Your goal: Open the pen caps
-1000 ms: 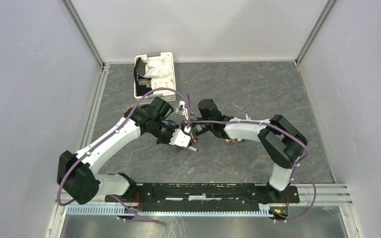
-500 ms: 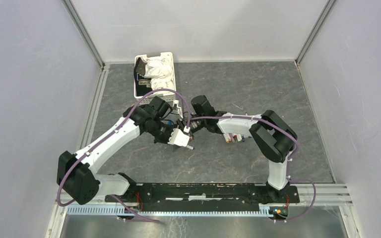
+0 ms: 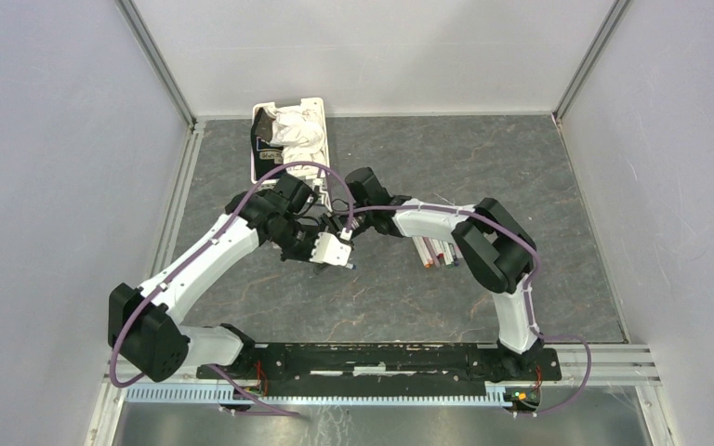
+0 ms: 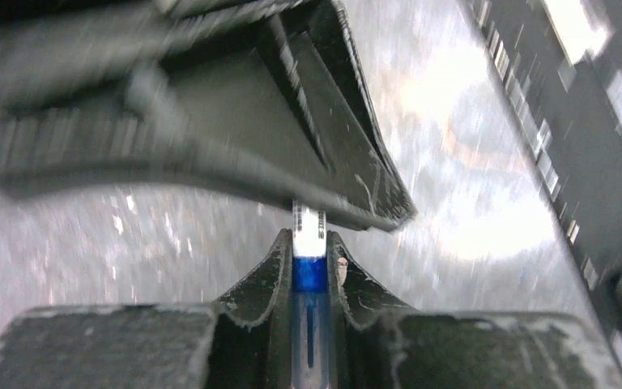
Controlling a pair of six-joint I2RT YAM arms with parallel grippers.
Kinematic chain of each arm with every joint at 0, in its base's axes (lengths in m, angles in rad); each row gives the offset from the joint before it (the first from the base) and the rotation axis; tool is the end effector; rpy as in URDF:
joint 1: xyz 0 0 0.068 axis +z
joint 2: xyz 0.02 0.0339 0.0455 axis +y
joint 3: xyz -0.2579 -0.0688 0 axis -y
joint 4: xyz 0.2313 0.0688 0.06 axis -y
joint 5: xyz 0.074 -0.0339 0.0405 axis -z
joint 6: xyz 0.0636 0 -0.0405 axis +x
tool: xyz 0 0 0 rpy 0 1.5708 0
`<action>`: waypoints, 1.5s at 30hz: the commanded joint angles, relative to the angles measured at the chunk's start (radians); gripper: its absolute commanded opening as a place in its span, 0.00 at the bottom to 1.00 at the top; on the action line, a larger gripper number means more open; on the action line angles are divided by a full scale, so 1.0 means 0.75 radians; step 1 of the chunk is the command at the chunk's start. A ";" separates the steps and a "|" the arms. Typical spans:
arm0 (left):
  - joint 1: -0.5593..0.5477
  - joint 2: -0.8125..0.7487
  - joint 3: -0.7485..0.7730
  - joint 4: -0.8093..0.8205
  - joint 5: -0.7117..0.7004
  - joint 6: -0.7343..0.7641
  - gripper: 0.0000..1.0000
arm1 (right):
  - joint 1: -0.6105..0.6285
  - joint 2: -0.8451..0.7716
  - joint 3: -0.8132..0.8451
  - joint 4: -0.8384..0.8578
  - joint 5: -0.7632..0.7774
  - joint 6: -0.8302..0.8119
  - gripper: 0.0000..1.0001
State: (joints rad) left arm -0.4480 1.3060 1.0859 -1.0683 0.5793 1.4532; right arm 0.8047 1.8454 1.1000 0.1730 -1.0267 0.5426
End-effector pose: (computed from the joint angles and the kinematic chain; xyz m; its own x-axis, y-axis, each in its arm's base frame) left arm 0.1893 -0.1296 0.2483 0.3950 0.7322 -0.5548 0.9183 -0.3324 0.2150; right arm 0.2315 0.3191 0.1910 -0.7717 -0.4166 -0.4806 -0.5526 0.0651 0.8309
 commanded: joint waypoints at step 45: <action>0.234 -0.103 -0.064 0.037 -0.469 0.312 0.02 | -0.069 -0.239 -0.285 -0.512 0.189 -0.140 0.00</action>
State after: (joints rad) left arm -0.5465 1.2560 1.1126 -1.0786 0.3149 1.4006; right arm 0.8066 1.9850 1.3716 -0.0254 -1.1194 0.5522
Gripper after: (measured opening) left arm 0.194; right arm 0.107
